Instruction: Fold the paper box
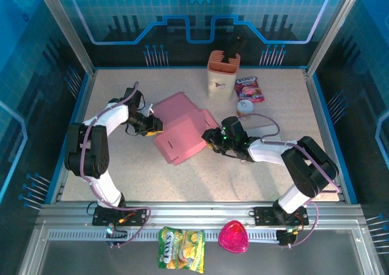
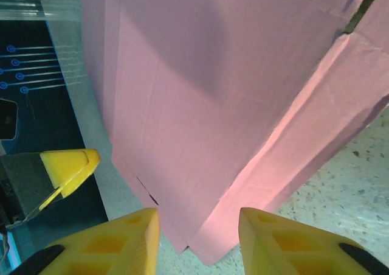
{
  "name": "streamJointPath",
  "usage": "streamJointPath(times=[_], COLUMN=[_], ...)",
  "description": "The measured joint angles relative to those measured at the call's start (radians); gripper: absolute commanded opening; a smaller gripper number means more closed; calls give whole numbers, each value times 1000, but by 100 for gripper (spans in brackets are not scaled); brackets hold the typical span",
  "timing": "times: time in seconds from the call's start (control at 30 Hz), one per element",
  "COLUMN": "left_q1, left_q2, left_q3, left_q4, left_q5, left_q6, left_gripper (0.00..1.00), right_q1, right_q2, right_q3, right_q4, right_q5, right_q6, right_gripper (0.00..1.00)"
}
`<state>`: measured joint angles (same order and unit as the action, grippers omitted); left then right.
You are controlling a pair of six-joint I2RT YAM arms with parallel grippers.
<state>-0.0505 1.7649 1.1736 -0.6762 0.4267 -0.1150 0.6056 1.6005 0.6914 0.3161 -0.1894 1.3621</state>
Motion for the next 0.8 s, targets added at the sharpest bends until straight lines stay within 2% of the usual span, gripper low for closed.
streamJointPath(times=[0.2,0.67,0.7,0.73,0.8], left_q1=[0,-11,-11,-12,-13], left_q2=[4,8,8,8,8], left_q3=[-28,-111,-111,-112,-112], left_q4=[0,29,28,29,31], left_q5=[2,26,23,17,4], left_q6=[44,48,47,48,51], left_gripper=[40,41,42,48,50], right_q1=[-5,-5,-5,-5,-5], right_q2=[0,0,0,0,0], right_q3=[11,18,18,18,18], right_q4=[-21,-26,-26,-26,-28], right_q5=[-31,-57,-58,-59,-62], right_q6=[-22,-36,-36,-36,-37], right_gripper=[40,40,40,40,40])
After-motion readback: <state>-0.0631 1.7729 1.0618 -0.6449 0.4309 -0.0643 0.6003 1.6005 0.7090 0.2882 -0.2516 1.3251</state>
